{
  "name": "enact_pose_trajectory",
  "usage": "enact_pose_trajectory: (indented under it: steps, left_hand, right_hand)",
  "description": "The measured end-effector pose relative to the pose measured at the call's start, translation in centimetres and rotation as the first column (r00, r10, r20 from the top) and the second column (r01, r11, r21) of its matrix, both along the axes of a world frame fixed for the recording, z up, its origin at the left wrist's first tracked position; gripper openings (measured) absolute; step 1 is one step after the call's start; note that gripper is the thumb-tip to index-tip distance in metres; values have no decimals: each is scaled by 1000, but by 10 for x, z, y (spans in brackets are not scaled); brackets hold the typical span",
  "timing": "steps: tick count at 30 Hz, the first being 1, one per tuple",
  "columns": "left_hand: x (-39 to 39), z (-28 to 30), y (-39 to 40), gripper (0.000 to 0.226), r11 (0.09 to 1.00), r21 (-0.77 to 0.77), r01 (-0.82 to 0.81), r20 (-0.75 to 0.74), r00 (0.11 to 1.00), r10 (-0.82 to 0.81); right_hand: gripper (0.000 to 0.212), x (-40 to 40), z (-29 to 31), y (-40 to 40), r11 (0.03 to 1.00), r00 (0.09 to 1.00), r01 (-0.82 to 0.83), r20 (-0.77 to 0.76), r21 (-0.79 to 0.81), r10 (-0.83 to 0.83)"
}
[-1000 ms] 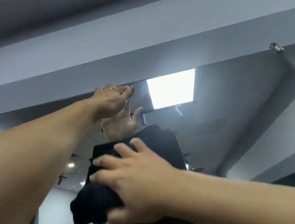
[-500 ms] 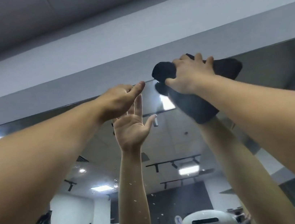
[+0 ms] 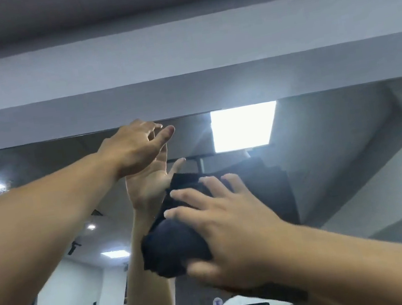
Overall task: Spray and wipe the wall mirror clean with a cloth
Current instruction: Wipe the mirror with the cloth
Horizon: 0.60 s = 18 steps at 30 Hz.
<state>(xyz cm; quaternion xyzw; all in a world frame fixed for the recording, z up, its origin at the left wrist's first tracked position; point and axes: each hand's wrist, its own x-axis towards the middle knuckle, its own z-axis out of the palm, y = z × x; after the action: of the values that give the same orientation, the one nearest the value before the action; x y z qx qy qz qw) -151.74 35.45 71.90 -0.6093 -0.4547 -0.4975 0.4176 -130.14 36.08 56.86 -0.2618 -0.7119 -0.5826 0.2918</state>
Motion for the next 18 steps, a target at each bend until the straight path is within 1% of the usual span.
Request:
enact_pose_trajectory:
  steps: [3, 6, 8, 11, 15, 18]
  left_hand:
    - [4, -2, -3, 70, 1000, -5, -19, -14, 1000, 19]
    - [4, -4, -5, 67, 999, -26, -21, -22, 1000, 20]
    - [0, -3, -7, 65, 1000, -25, -15, -39, 999, 14]
    - [-10, -3, -9, 62, 1000, -22, -15, -52, 999, 13]
    - [-30, -6, -12, 57, 999, -29, -23, -35, 999, 22]
    - [-47, -11, -9, 59, 998, -55, -35, -28, 999, 33]
  right_hand:
    - [76, 0, 29, -5, 1000, 997, -1, -76, 12, 2]
    - [69, -1, 67, -4, 1000, 979, -3, -204, 13, 6]
    - [69, -1, 91, -1, 1000, 955, -6, -296, 23, 13]
    - [69, 2, 124, -3, 1000, 898, -5, -440, 27, 17]
    - [68, 4, 156, -4, 1000, 789, -10, -615, 11, 15]
    - [67, -2, 158, -2, 1000, 748, 15, -664, 21, 3]
